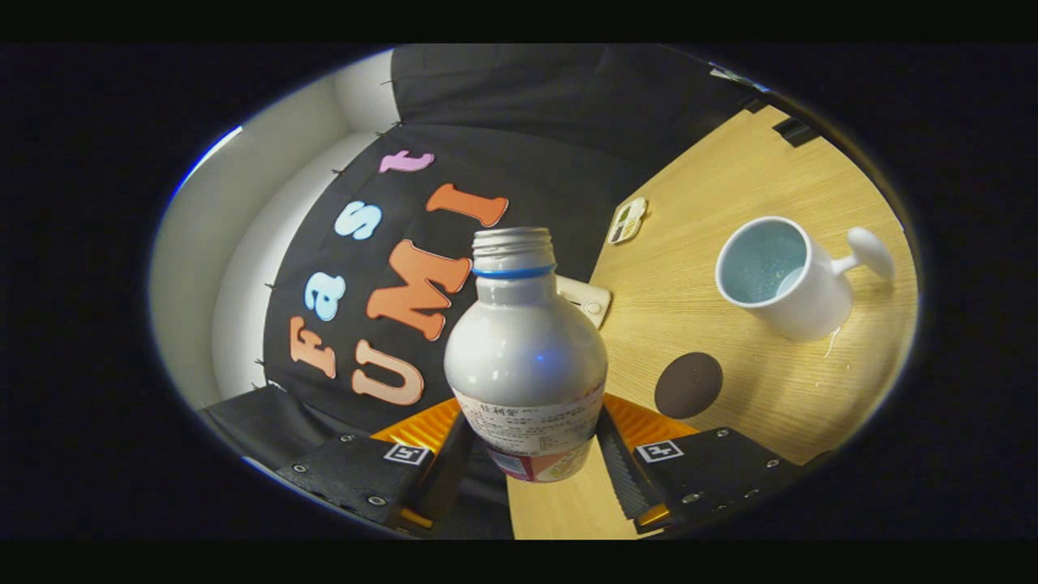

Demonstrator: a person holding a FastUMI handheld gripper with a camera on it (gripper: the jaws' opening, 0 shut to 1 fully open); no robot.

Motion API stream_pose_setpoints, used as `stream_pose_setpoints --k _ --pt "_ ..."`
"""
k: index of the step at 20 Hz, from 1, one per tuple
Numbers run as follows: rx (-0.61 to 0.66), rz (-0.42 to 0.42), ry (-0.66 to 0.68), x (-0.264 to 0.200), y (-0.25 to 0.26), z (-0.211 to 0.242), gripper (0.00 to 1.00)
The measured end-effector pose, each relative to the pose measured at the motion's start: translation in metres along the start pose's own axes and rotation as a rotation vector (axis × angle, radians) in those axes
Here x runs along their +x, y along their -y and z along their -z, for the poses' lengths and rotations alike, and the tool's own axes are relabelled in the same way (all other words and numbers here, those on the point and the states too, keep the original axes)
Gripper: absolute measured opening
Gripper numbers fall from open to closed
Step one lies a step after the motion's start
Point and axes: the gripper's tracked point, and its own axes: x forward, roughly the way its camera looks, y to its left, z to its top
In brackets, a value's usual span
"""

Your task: Take the bottle from table, then pour the juice into the cup, finally place the bottle on the coaster

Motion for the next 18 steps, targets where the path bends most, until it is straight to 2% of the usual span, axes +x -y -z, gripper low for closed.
stream_pose_setpoints --k 7,18 --pt "0.206 0.025 0.024 0.015 0.004 -0.015 0.77" --pt "0.403 0.067 0.037 0.018 0.012 -0.022 0.77"
